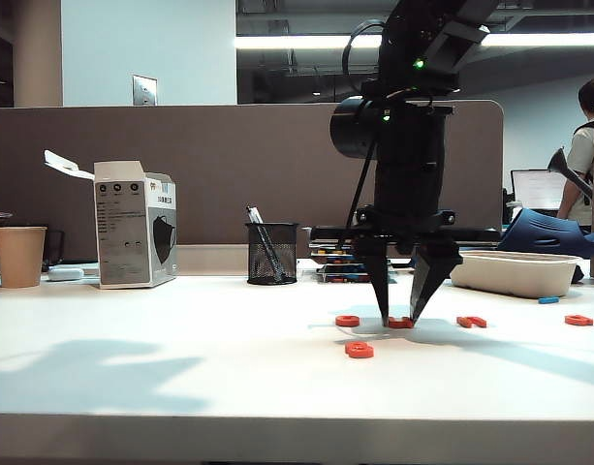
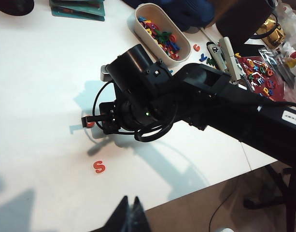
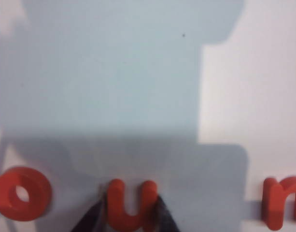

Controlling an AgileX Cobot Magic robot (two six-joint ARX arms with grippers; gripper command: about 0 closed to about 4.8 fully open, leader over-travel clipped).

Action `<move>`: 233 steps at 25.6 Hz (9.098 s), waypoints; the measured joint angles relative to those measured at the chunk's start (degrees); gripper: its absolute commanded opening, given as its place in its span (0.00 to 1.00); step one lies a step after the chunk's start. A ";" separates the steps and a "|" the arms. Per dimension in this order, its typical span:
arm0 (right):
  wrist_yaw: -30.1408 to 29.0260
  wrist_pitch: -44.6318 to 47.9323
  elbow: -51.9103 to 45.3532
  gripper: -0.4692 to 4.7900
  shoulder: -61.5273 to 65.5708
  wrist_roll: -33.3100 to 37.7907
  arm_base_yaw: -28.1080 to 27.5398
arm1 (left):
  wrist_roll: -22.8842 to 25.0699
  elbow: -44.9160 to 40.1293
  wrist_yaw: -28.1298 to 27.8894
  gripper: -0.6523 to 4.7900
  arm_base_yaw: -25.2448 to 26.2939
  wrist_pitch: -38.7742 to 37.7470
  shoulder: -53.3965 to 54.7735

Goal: Select the appropriate letters from the row of letter magnets placed on the table to arrange into the word "sun".

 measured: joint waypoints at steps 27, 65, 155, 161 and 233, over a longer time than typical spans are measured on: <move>0.68 -1.86 -0.11 0.25 -1.75 -0.59 -0.04 | 0.00 0.00 -0.02 0.11 0.00 0.00 0.00; -2.80 6.45 -27.45 0.25 -27.78 1.92 3.32 | 0.00 0.00 0.00 0.11 0.00 -0.17 0.00; 2.05 5.57 -12.63 0.50 -11.52 -12.81 -7.21 | 0.00 0.00 0.00 0.11 0.00 -1.97 0.00; 2.10 6.36 -12.44 0.50 -9.55 -13.88 -7.80 | 0.00 0.00 -0.72 0.11 0.00 -2.08 0.00; -4.37 16.76 -39.10 0.23 -33.75 1.38 -1.16 | 0.00 0.00 -1.07 0.11 0.00 -2.60 0.02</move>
